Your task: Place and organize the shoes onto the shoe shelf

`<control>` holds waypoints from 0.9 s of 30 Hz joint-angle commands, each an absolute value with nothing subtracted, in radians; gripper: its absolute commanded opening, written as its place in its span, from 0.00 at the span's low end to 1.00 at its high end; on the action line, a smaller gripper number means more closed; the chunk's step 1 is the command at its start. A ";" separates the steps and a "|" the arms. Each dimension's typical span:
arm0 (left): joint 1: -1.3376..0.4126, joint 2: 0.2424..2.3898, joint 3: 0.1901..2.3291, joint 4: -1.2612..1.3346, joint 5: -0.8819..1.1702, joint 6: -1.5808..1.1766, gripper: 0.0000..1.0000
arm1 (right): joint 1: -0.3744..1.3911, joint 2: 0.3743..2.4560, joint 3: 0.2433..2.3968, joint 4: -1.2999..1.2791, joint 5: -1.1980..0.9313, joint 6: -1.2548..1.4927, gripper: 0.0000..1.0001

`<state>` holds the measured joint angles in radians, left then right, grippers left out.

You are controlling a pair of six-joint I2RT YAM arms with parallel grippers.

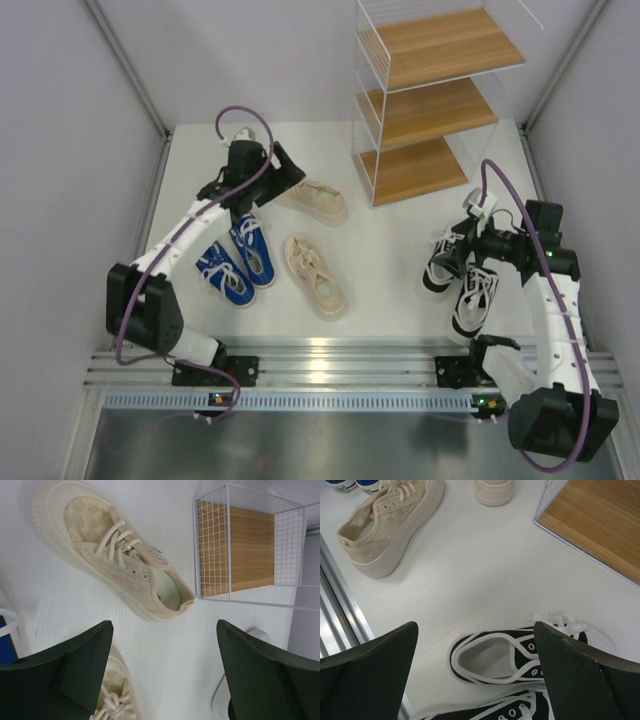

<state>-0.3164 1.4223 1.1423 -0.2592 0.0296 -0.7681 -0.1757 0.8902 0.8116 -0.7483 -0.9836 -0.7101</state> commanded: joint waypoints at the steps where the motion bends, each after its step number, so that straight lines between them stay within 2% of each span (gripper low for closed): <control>1: -0.379 1.544 1.284 -0.404 -0.159 -0.951 0.89 | -0.190 0.876 0.819 -0.726 -1.022 -0.749 0.99; 8: -0.451 1.712 1.426 -0.558 -0.296 -1.084 0.84 | -0.202 0.876 0.811 -0.732 -1.011 -0.752 0.99; 20: -0.451 1.979 1.598 -0.569 -0.291 -1.075 0.79 | -0.215 0.871 0.807 -0.733 -1.005 -0.750 0.99; 24: -0.445 2.034 1.620 -0.571 -0.298 -1.063 0.63 | -0.218 0.871 0.807 -0.735 -1.006 -0.750 0.99; 25: -0.443 2.043 1.621 -0.569 -0.298 -1.060 0.52 | -0.218 0.870 0.807 -0.736 -1.006 -0.752 0.99; 26: -0.440 2.057 1.621 -0.568 -0.299 -1.058 0.47 | -0.219 0.871 0.805 -0.736 -1.008 -0.753 0.99; 27: -0.439 2.063 1.620 -0.568 -0.293 -1.052 0.37 | -0.221 0.870 0.805 -0.736 -1.008 -0.755 0.99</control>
<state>-0.4519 2.0380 1.5810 -0.5762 -0.2665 -1.0622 -0.2070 0.8894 0.8112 -0.7486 -0.9813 -0.7238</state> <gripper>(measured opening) 0.425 0.993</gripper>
